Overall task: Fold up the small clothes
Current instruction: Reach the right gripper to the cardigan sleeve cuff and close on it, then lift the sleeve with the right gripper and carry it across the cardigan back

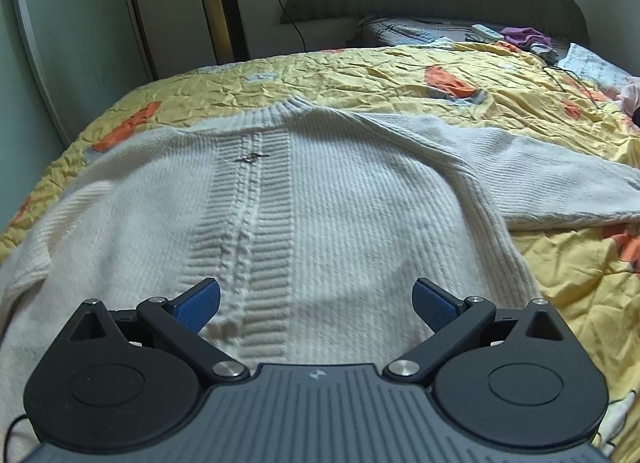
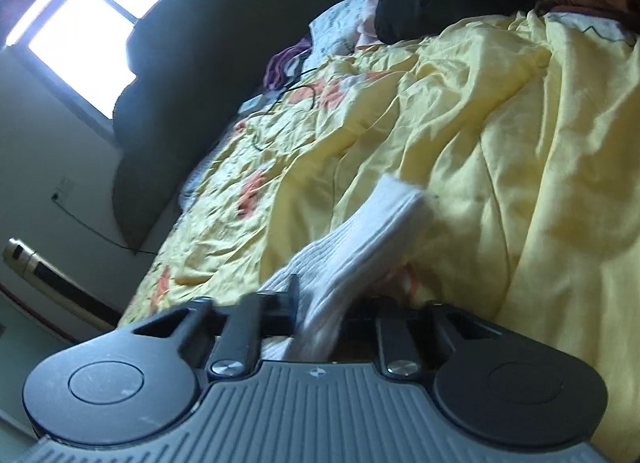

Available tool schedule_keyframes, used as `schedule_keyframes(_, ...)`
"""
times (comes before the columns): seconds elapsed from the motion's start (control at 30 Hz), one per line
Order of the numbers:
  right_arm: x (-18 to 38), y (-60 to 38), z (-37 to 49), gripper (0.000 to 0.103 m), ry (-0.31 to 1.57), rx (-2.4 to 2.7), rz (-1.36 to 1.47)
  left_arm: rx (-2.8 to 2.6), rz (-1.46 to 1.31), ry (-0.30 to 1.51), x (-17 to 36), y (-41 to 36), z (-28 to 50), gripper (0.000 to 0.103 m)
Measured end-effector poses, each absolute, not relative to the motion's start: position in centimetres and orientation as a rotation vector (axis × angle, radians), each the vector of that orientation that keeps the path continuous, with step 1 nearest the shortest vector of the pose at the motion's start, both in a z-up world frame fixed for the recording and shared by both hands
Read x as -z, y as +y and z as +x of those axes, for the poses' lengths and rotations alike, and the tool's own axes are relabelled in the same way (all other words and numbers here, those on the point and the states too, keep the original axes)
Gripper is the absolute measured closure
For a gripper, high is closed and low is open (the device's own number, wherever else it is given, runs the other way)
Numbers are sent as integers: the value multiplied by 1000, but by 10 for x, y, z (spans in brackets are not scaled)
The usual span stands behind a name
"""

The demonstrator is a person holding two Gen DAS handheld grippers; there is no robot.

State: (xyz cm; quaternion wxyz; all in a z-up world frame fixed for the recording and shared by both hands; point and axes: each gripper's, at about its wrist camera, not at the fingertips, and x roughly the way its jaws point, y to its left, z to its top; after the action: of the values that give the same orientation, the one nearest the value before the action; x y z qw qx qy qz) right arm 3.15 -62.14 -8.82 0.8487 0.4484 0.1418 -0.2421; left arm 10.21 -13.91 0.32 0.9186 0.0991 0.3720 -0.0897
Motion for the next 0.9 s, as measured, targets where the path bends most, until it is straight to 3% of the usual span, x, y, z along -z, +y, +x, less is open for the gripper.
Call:
schedule_keyframes(0.4, 19, -542, 55, 89, 324, 312, 664, 97, 178, 791, 1, -109, 126, 0)
schedule_keyframes(0.9, 1, -404, 112, 89, 476, 5, 511, 54, 156, 815, 7, -82, 132, 0)
